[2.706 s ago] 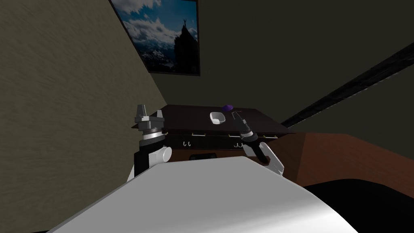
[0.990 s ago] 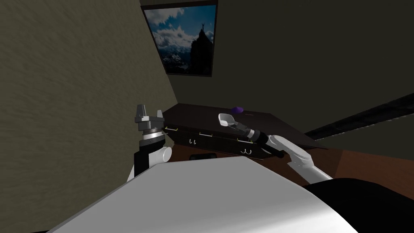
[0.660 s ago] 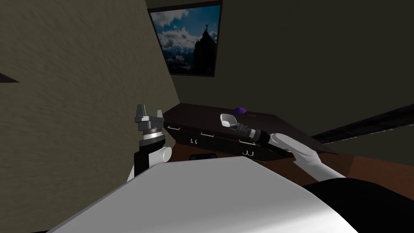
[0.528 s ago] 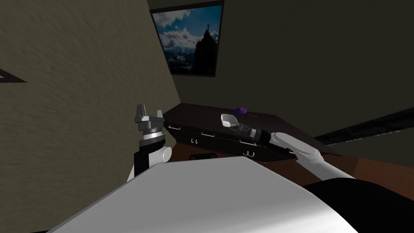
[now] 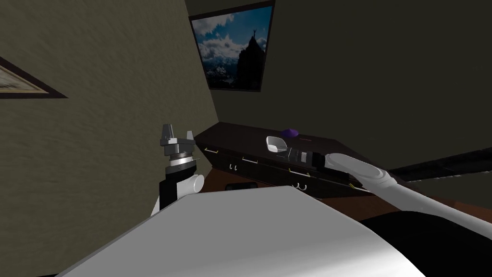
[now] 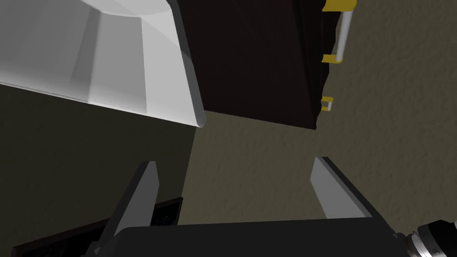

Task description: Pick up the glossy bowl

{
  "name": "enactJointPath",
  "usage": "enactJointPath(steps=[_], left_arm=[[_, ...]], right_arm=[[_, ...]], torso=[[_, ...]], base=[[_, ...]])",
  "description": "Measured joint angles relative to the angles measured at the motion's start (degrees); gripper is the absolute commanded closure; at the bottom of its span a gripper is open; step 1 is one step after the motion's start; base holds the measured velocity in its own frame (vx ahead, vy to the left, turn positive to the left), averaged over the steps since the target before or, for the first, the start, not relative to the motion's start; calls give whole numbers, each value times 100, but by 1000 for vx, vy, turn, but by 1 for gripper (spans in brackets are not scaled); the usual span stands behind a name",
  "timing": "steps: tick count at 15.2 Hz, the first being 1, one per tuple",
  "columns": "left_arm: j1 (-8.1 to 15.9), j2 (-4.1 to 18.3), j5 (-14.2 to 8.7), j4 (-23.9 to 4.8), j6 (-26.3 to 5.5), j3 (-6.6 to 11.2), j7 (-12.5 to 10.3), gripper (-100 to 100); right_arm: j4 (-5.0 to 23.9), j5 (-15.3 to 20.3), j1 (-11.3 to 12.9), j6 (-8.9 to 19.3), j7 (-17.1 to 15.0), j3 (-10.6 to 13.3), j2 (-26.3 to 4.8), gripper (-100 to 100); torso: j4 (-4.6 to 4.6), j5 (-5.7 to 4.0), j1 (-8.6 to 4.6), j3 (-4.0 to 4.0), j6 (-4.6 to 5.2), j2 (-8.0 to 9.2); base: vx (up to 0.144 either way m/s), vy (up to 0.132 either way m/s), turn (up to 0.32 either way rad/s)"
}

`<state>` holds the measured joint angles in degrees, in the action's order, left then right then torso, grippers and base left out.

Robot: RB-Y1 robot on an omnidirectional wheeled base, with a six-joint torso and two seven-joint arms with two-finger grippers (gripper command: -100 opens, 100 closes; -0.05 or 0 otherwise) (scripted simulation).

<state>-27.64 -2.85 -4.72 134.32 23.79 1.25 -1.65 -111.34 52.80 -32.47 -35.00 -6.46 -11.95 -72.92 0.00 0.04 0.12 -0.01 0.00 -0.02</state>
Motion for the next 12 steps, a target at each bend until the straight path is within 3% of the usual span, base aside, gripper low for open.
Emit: enactJointPath(steps=[12], left_arm=[[0, 0, 0, 0, 0, 0, 0, 0]], right_arm=[[538, 1138, -248, 5, -172, -56, -1371, -100]], torso=[[0, 1, 2, 1, -3, 1]], base=[[0, 27, 89]])
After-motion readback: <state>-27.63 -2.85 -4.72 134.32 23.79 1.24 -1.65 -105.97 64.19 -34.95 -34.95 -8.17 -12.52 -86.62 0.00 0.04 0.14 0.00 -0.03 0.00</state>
